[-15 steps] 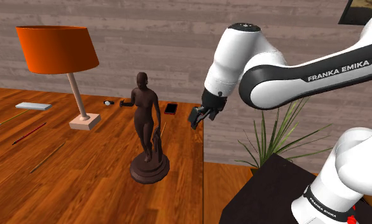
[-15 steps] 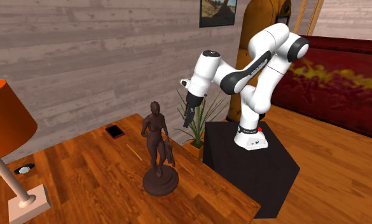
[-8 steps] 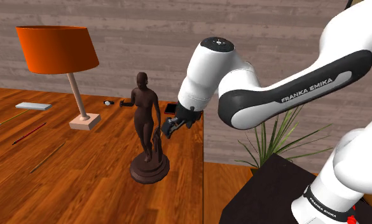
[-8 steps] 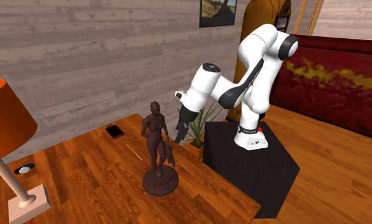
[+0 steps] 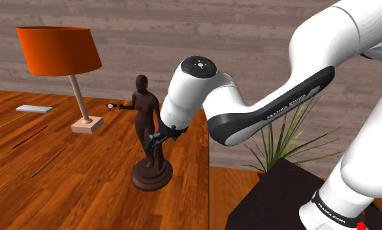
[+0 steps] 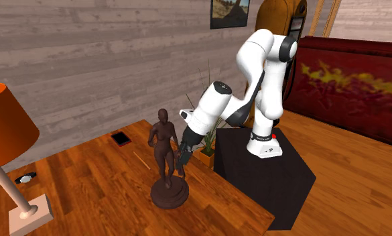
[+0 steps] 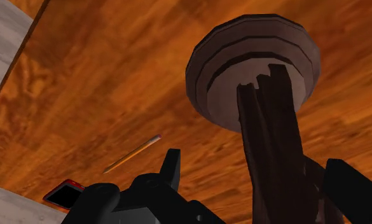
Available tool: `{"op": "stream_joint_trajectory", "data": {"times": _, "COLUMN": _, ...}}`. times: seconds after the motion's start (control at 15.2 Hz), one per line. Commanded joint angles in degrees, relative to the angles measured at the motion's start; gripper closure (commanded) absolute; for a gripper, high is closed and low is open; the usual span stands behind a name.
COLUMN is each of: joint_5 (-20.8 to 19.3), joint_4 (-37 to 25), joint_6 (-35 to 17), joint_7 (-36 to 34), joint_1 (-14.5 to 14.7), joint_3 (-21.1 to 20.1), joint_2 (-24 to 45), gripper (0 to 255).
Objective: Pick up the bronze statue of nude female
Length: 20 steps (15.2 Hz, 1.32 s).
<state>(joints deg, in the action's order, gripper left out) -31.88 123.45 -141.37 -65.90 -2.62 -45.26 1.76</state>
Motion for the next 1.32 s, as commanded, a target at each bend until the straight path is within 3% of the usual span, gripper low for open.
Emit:
{"op": "stream_joint_trajectory", "data": {"times": 0.0, "joint_5": -2.2, "joint_4": 0.4, "joint_6": -0.8, "joint_7": -1.8, "joint_1": 0.1, "joint_3": 0.1, "joint_2": 1.1, "gripper": 0}}
{"op": "stream_joint_trajectory", "data": {"times": 0.33, "joint_5": -6.0, "joint_4": 1.1, "joint_6": -2.2, "joint_7": -5.1, "joint_1": 0.5, "joint_3": 0.6, "joint_2": 3.2, "gripper": 0}}
{"op": "stream_joint_trajectory", "data": {"times": 0.4, "joint_5": -6.1, "joint_4": 1.1, "joint_6": -2.2, "joint_7": -5.1, "joint_1": 0.5, "joint_3": 0.6, "joint_2": 3.3, "gripper": 255}}
{"op": "stream_joint_trajectory", "data": {"times": 0.99, "joint_5": -6.0, "joint_4": 1.1, "joint_6": -2.2, "joint_7": -5.1, "joint_1": 0.5, "joint_3": 0.6, "joint_2": 3.2, "gripper": 255}}
{"op": "stream_joint_trajectory", "data": {"times": 1.25, "joint_5": -1.7, "joint_4": 0.3, "joint_6": -0.6, "joint_7": -1.5, "joint_1": 0.0, "joint_3": 0.0, "joint_2": 0.8, "gripper": 255}}
